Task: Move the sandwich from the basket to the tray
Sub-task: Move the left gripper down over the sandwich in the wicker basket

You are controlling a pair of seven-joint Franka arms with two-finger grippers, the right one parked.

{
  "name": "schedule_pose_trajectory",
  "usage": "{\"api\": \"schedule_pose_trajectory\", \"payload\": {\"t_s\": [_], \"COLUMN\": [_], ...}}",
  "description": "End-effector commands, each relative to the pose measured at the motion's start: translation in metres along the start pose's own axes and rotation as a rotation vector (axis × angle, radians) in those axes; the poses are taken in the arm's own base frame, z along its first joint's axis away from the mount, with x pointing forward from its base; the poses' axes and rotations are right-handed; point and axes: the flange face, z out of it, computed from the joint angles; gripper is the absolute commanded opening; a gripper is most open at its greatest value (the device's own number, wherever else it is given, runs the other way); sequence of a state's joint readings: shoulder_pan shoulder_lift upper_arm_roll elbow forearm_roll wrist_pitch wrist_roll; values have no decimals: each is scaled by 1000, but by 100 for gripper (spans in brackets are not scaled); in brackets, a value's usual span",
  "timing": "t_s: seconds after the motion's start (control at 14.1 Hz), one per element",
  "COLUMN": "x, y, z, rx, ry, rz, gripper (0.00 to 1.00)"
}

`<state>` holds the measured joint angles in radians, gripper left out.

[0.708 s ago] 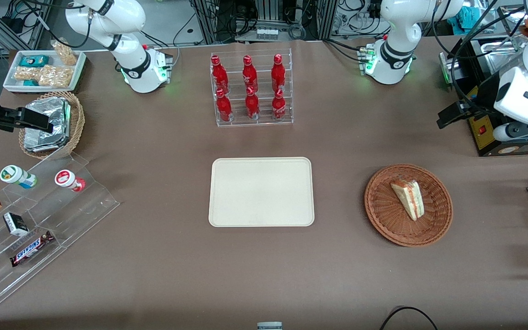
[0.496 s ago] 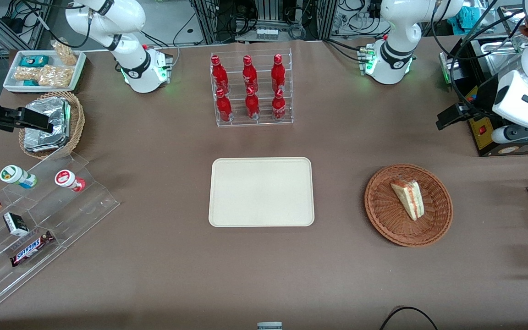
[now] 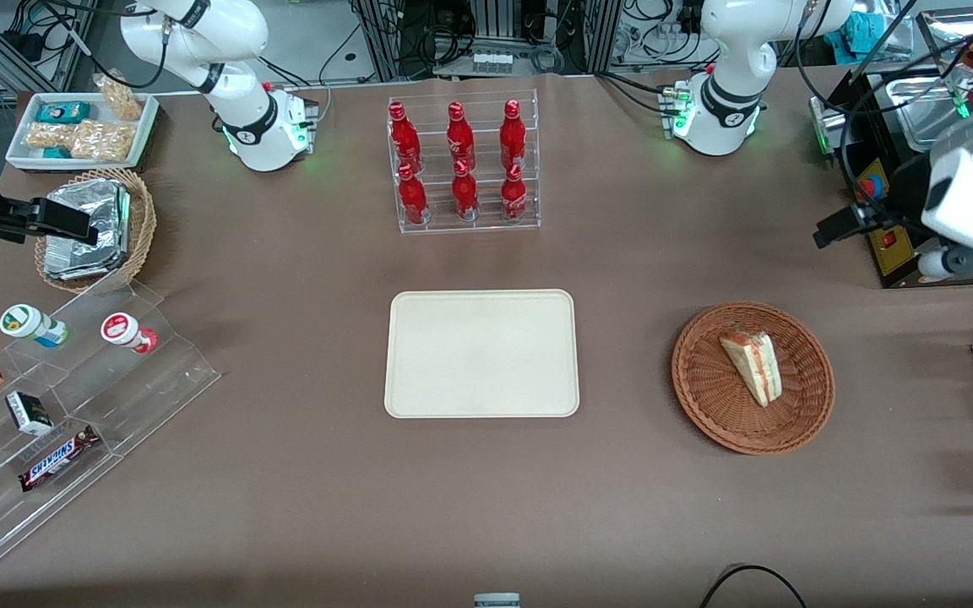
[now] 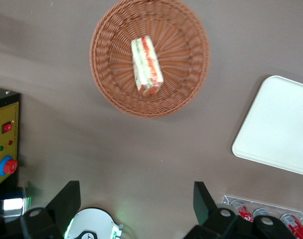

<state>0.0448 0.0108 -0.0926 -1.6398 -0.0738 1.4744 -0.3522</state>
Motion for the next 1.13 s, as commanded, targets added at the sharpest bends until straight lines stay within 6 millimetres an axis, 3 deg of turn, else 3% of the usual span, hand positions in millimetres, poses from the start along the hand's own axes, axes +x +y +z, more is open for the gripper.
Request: {"api": "schedule_pose_trajectory", "payload": {"t_s": [0.0,0.21,0.5,0.71,1.06], "x": [29,58,71,83,93], "y": [0,-1,-2,-1,0], "z": [42,92,173,209,240], "rx": [13,7,-17,-32,-36], "ry": [-82,-83,-9,10,8], "rz": [-11,-33,-154,-247,-303], "gripper": [100,100,100,100,100]}}
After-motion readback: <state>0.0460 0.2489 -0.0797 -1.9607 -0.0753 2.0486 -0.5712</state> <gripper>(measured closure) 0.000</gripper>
